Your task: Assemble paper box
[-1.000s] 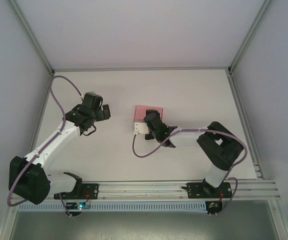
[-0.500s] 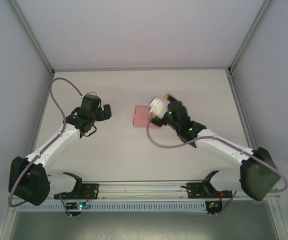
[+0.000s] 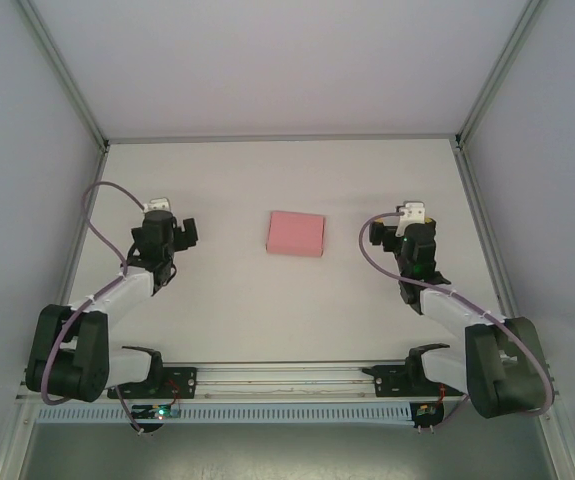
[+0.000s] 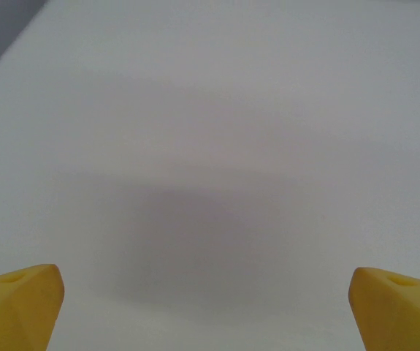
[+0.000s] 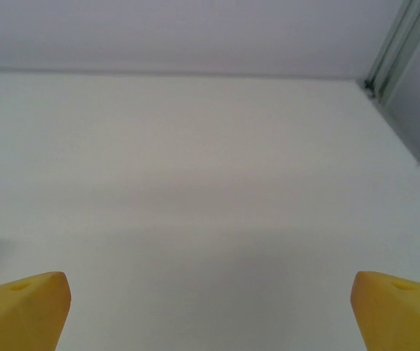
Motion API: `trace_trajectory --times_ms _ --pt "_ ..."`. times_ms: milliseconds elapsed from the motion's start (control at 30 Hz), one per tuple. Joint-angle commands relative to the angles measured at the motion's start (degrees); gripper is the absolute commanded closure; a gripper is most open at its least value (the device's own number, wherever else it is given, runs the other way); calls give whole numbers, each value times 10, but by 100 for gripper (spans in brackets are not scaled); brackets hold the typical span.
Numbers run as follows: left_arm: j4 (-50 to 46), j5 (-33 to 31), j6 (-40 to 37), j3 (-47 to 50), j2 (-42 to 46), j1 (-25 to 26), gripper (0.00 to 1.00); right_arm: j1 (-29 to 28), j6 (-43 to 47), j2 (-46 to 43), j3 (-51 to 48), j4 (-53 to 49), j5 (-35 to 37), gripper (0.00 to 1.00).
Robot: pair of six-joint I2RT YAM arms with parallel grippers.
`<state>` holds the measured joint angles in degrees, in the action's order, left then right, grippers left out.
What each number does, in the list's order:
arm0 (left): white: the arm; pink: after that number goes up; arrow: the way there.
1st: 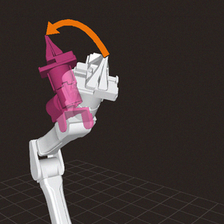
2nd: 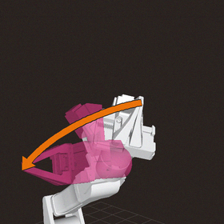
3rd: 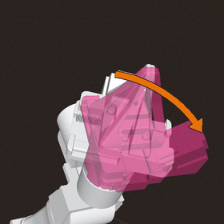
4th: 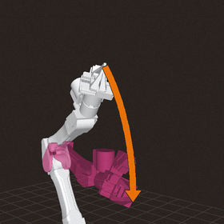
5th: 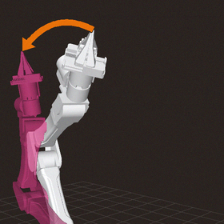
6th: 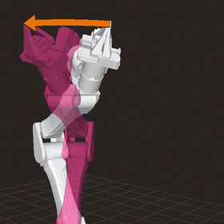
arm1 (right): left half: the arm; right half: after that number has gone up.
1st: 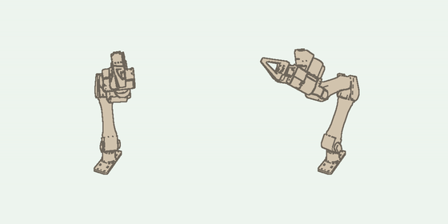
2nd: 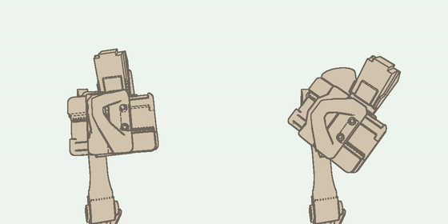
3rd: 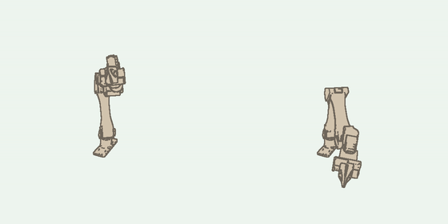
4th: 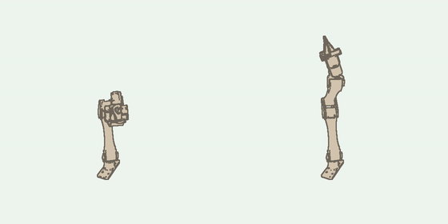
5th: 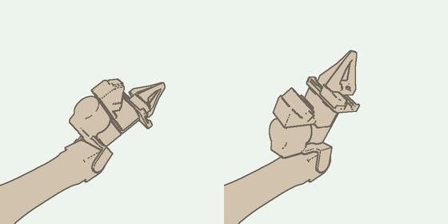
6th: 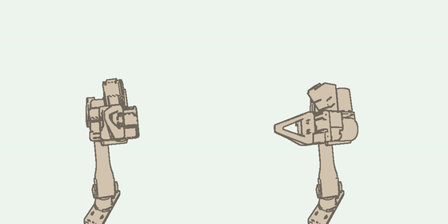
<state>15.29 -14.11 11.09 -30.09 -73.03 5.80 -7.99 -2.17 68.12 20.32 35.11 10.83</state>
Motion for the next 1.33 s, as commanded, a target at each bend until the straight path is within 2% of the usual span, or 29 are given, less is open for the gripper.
trace_trajectory --times_ms 0,100,200,233,267,333,400,433,467,500,533,600,633,667,700,733,833,900,1000,1300 --pt "144 -25 -35 33 8 -14 0 17 2 14 -11 115 14 2" --pt "169 24 -68 54 14 -29 0 35 9 22 4 102 -38 2" --pt "158 32 -90 68 -16 -30 0 44 12 22 7 94 -75 2" --pt "193 39 -91 78 -27 -31 0 45 13 18 0 104 -82 2" --pt "184 56 -86 76 -22 -31 0 46 18 11 -12 115 -90 2" --pt "254 90 -87 92 -36 -34 0 46 40 -4 -25 102 -110 2" --pt "243 75 -88 74 -57 -35 0 46 57 1 -37 100 -100 2" --pt "240 76 -93 63 -71 -36 0 47 48 18 -62 148 -75 2" --pt "282 81 -103 70 -100 -37 0 50 37 44 -84 226 -57 2" --pt "334 83 -98 78 -143 -40 0 50 30 75 -105 302 -43 2" --pt "426 89 -101 86 -189 -48 0 52 31 117 -113 356 -48 2" --pt "323 86 -74 77 -144 -60 0 53 28 213 -87 419 -61 2" --pt "362 76 -74 77 -163 -58 0 54 30 214 -61 367 -64 2" --pt "381 105 -85 84 -170 -59 0 57 28 169 -21 211 -62 2" --pt "360 118 -89 79 -166 -59 0 65 21 168 17 160 -66 2" --pt "328 119 -89 69 -157 -59 0 71 14 171 6 192 -75 2" --pt "338 119 -90 72 -160 -59 0 72 9 201 -27 287 -67 2" --pt "344 120 -89 72 -162 -59 0 72 14 182 -10 221 -66 2" --pt "342 120 -90 72 -162 -59 0 71 13 191 -20 256 -68 2" --pt "339 120 -90 72 -161 -59 0 71 16 188 -15 241 -69 2"
